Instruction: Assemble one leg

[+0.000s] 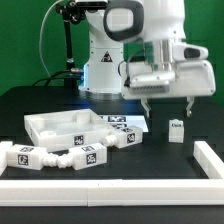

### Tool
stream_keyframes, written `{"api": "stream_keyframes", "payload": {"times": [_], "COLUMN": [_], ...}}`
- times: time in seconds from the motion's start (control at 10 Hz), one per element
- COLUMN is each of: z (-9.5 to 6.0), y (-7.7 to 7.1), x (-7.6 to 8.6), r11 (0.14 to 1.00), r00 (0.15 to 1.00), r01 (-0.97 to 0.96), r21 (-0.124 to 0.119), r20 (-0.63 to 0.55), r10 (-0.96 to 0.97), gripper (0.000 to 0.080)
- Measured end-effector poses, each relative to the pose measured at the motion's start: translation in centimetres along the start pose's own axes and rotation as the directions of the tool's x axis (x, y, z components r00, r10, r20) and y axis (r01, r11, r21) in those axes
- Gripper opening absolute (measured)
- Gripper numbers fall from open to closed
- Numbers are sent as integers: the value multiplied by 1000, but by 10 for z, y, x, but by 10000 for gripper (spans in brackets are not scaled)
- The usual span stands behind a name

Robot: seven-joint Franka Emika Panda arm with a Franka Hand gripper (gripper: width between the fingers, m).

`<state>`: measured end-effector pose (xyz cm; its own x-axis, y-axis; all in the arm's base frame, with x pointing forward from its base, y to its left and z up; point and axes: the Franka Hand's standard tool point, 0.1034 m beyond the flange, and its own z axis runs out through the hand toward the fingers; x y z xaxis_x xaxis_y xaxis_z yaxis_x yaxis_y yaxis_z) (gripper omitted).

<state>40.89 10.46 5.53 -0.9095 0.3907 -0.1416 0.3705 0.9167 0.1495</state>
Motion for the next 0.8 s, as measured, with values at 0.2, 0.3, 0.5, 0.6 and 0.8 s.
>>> {"api": "stream_keyframes", "payload": {"times": [0.2,0.3,0.5,0.6,0.8], "z": [-5,-4,-4,-4,-7], "y": [-14,-16,-16,-17,-32], "x": [-15,-19,-18,-18,-27], "r11": [999,999,998,998,998], "r00": [999,999,999,999,997], "r01": [-34,-42,-43,-43,-69], "r21": [17,35,35,36,6], "r20": [22,24,23,23,37], "r10": [34,41,42,43,68], "gripper": [649,649,649,649,649]}}
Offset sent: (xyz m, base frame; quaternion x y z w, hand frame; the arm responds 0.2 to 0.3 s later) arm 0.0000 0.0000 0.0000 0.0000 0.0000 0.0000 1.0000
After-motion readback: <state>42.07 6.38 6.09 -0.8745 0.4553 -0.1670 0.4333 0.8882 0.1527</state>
